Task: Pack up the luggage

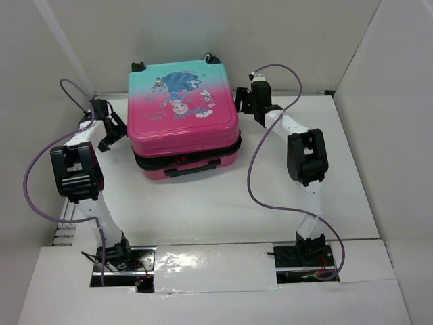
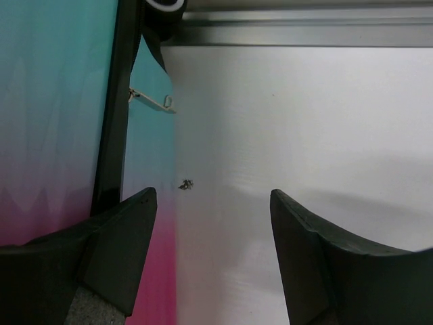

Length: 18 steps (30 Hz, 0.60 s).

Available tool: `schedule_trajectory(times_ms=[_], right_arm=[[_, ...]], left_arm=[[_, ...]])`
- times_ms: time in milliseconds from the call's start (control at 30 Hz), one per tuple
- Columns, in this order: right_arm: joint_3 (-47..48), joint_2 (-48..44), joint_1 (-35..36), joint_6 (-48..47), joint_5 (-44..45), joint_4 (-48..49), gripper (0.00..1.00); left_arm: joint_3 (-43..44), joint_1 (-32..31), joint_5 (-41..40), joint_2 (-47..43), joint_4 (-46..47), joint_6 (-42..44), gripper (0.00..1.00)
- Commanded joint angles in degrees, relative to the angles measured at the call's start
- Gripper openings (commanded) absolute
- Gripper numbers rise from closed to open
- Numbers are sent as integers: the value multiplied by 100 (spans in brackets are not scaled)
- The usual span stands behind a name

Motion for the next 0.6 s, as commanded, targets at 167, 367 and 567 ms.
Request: schedule_trajectory(times_ms=[167, 367, 567], right_arm=[[-1400, -702, 642, -166, -76, 670, 75], [-2780, -1414, 695, -157, -621, 1497, 72], [-4266, -2363, 1186, -421, -287, 2368, 71]], left_arm=[[583, -258, 1263, 514, 903, 573, 98], [494, -538, 2353, 462, 1722, 1540, 97], [829, -855, 2723, 567, 1697, 2348, 97]])
